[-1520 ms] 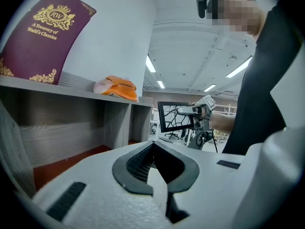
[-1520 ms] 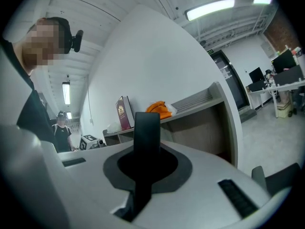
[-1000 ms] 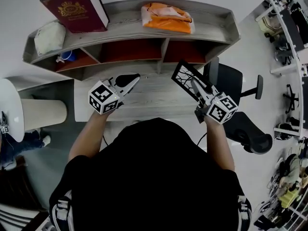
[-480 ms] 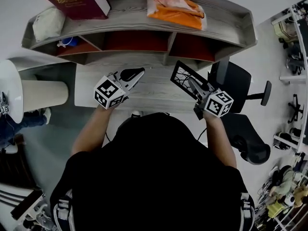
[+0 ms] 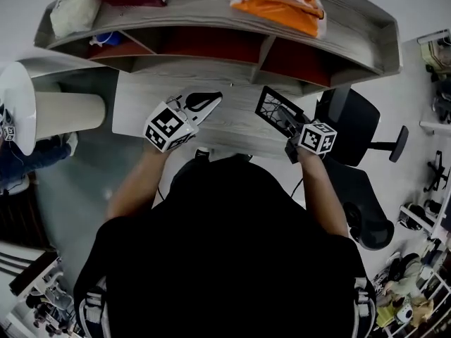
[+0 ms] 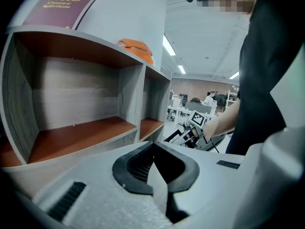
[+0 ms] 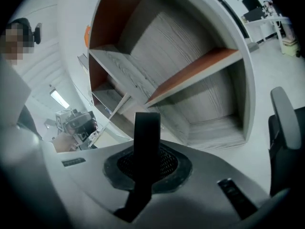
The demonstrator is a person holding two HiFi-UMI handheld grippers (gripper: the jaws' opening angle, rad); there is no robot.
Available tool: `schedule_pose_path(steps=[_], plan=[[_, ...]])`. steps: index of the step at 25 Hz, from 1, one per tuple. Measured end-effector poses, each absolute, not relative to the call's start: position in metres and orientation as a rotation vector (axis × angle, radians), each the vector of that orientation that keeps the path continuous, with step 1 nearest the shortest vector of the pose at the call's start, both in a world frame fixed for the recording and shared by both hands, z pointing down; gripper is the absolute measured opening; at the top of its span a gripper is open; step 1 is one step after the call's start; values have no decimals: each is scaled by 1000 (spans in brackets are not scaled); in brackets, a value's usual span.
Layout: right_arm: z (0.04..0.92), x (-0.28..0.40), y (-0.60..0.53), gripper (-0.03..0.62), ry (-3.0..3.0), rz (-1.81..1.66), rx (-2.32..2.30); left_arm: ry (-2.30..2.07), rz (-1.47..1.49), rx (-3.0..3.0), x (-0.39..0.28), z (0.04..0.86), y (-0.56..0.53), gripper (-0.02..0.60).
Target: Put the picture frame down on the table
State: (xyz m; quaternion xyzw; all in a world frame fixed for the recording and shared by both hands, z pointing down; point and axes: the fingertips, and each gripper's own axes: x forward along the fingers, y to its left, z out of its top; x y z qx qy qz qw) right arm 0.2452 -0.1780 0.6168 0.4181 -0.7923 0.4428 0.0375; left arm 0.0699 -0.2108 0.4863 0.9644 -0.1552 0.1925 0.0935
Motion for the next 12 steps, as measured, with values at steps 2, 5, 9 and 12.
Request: schedule_pose_path(steps=[2, 5, 9, 12], plan=[[633, 245, -177, 17, -2401, 1393, 1271, -464, 583, 2854, 69, 489, -209, 17], [651, 244, -174, 17, -2362, 1419, 1250, -470, 604, 2830, 65, 497, -205, 17], [671, 238, -171, 17, -2324, 1441, 1211, -489, 611, 2796, 58, 511, -203, 18], [686, 231, -168, 17, -2299, 1443, 1171, -467, 599, 2784, 59, 519, -198, 18]])
